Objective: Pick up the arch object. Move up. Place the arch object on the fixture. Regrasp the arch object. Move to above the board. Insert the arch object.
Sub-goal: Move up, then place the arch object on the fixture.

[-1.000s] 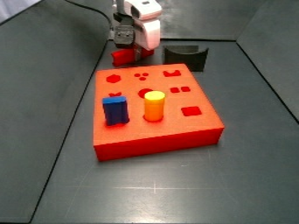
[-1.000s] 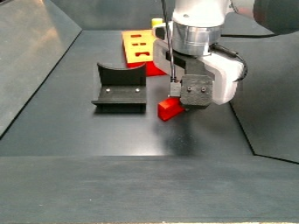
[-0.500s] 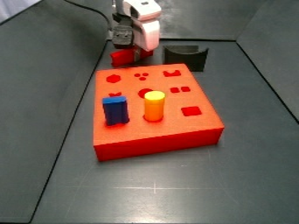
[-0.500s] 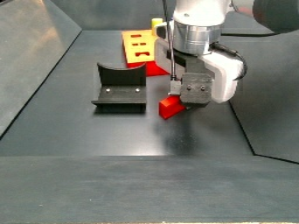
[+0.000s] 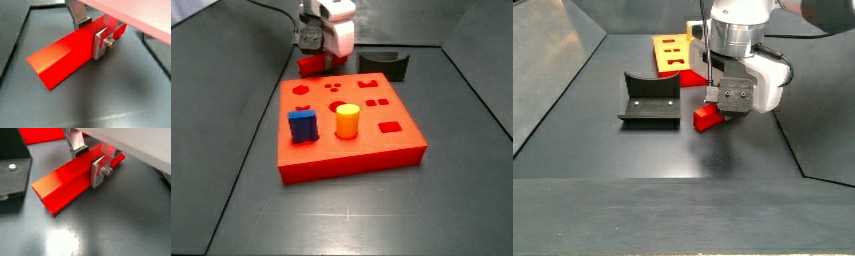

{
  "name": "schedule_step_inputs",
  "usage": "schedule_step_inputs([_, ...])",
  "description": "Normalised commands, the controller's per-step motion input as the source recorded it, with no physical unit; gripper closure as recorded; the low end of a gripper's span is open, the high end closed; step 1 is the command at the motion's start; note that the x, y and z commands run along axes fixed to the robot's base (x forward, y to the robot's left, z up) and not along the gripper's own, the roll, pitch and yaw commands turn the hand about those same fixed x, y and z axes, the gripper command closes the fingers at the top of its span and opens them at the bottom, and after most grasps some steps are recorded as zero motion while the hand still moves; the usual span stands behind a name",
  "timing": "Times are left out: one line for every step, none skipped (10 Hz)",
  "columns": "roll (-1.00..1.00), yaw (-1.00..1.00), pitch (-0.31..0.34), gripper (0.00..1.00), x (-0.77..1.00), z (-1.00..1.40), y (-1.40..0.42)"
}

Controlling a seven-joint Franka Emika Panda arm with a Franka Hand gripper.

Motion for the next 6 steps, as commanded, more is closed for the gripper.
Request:
schedule_step_inputs([-0.01, -0.02, 0.038, 1.00, -0.05, 0.77, -0.05])
schedule_step_inputs([0.00, -0.02, 0.059, 1.00, -0.06, 0.67, -0.04])
schedule_step_inputs([0.02, -0.02, 0.066, 1.00, -0.04, 0.55, -0.02])
schedule_step_inputs([0.04, -0.02, 0.081, 1.00, -0.02, 0.37, 0.00])
schedule_step_inputs([0.06, -0.02, 0.080, 1.00, -0.02, 0.23, 0.00])
schedule_step_inputs([0.00, 0.00, 0.000, 1.00, 0.00, 1.00, 0.00])
